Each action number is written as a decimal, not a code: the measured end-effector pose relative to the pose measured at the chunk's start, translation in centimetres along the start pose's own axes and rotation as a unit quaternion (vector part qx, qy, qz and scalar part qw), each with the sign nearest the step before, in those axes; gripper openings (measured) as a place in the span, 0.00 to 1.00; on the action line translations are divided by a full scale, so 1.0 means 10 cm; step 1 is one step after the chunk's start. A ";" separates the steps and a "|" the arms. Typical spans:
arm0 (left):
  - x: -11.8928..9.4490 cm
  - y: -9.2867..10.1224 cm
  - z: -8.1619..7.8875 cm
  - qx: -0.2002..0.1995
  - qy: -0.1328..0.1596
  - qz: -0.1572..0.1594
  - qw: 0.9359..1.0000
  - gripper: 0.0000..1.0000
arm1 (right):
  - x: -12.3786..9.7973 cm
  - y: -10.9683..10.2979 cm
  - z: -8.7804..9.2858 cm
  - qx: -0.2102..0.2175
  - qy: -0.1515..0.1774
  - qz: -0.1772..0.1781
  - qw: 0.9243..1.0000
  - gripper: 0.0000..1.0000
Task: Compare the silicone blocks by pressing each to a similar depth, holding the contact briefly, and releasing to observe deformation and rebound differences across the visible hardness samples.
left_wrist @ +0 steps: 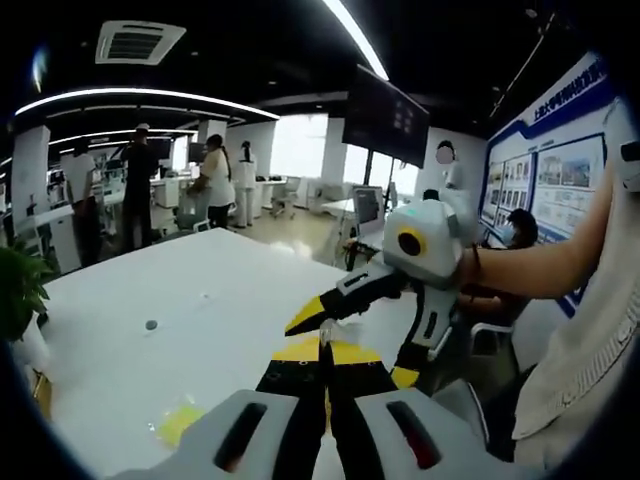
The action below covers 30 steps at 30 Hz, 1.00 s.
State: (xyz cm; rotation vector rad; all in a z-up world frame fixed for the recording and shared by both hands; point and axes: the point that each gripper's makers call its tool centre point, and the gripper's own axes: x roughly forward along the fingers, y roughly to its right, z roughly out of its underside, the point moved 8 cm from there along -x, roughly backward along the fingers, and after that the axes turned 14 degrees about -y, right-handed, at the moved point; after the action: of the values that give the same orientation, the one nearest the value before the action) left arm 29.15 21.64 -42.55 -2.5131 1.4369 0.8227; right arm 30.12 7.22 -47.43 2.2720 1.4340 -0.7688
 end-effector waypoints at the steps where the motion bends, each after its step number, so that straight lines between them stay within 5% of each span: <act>1: 0.01 0.00 0.00 -0.002 -0.001 0.000 1.000 0.00 | -0.03 0.01 0.02 0.011 0.009 0.007 1.000 0.68; 6: 0.21 -0.11 0.09 -0.022 -0.007 0.002 1.000 0.00 | -0.27 0.07 0.27 0.074 0.027 0.076 0.994 0.71; 10: 0.38 -0.18 0.17 -0.038 -0.016 0.007 0.999 0.00 | -0.53 0.06 0.43 0.128 0.077 0.110 0.983 0.76; 13: 0.55 -0.24 0.23 -0.050 -0.019 0.007 0.999 0.00 | -0.67 0.06 0.57 0.138 0.070 0.132 0.979 0.77; 22: 0.94 -0.42 0.30 -0.082 -0.013 0.005 0.997 0.00 | -0.81 0.03 0.83 0.185 0.071 0.154 0.968 0.78; 30: 1.30 -0.65 0.49 -0.176 0.001 0.026 0.984 0.00 | -0.69 0.08 1.01 0.215 0.053 0.155 0.963 0.80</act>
State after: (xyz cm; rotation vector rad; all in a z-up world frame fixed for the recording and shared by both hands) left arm 37.78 17.03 -54.38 -2.7332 1.4743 1.1762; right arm 25.85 -3.57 -51.25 2.8141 0.9799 -0.9390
